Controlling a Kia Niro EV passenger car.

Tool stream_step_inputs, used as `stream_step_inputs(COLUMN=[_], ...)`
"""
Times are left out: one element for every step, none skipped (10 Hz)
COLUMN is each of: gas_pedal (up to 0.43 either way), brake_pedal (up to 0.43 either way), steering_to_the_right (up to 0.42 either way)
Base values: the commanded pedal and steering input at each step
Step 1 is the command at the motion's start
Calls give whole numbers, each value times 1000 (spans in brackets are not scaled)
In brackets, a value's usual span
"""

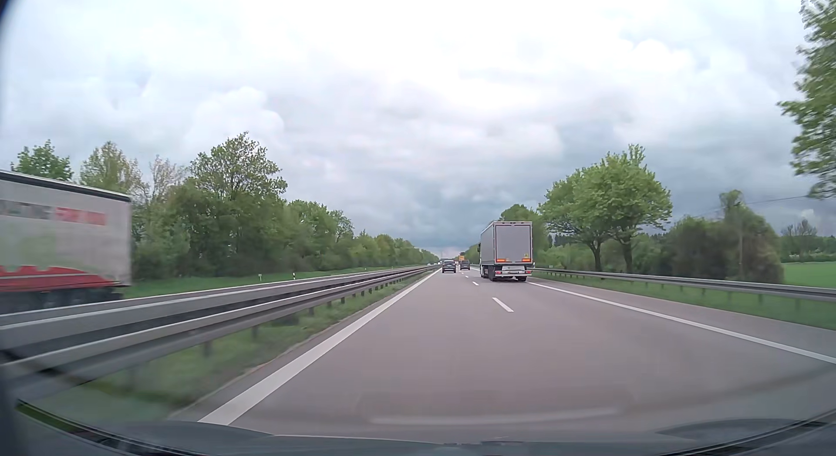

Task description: Follow the waypoints while adhering to traffic rules and regulations

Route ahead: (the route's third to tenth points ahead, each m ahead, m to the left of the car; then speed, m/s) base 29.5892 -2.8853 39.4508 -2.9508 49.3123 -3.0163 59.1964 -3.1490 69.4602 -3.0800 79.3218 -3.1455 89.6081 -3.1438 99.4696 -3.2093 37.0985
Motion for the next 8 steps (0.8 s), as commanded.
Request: stream_step_inputs(gas_pedal=[488,488,488,488,488,488,488,480], brake_pedal=[12,12,12,12,12,12,12,12], steering_to_the_right=[-2,-2,-2,-2,-2,-2,-2,0])
